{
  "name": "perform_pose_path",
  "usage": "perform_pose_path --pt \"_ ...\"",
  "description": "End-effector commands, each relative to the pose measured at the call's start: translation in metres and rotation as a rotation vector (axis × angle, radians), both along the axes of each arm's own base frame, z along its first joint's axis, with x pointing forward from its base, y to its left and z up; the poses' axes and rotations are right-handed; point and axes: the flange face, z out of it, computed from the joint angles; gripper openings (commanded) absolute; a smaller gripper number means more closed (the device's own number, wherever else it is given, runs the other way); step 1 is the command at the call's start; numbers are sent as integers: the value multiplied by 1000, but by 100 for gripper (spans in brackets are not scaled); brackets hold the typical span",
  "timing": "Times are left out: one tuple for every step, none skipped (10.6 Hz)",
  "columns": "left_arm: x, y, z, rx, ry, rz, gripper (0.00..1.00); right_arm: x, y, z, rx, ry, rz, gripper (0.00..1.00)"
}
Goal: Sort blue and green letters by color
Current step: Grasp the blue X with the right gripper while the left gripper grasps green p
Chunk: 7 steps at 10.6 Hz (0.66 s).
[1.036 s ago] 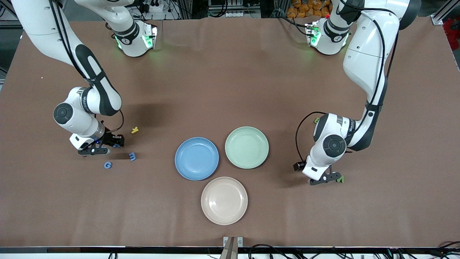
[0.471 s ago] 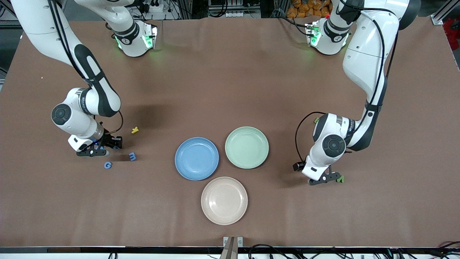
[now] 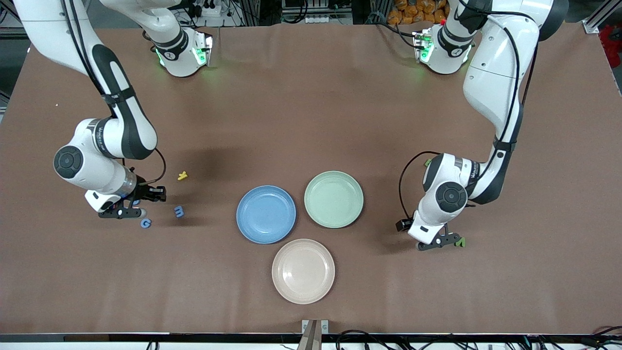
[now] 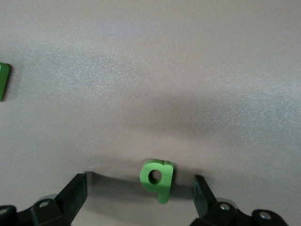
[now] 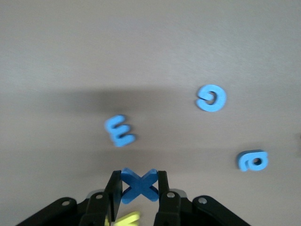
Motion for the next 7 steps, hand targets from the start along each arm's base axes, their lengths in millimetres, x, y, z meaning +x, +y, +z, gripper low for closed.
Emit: perform_pose_path --pt "7 2 -2 -1 -24 -12 100 14 65 32 7 0 -106 19" --pt "8 2 -2 -5 -32 -12 100 18 90 37 7 2 -137 19" --pt "8 3 -1 -5 -34 -11 100 21 111 39 5 -3 -164 19" --pt "9 2 0 -11 -35 -5 100 24 136 36 3 -6 -183 19" --pt "8 2 0 -15 -35 -3 100 27 168 34 4 -16 -178 19" --pt "9 0 3 -18 -38 -5 100 32 200 32 8 -29 -161 19" --pt "9 0 5 -21 -40 -2 100 33 224 27 9 -35 -139 19"
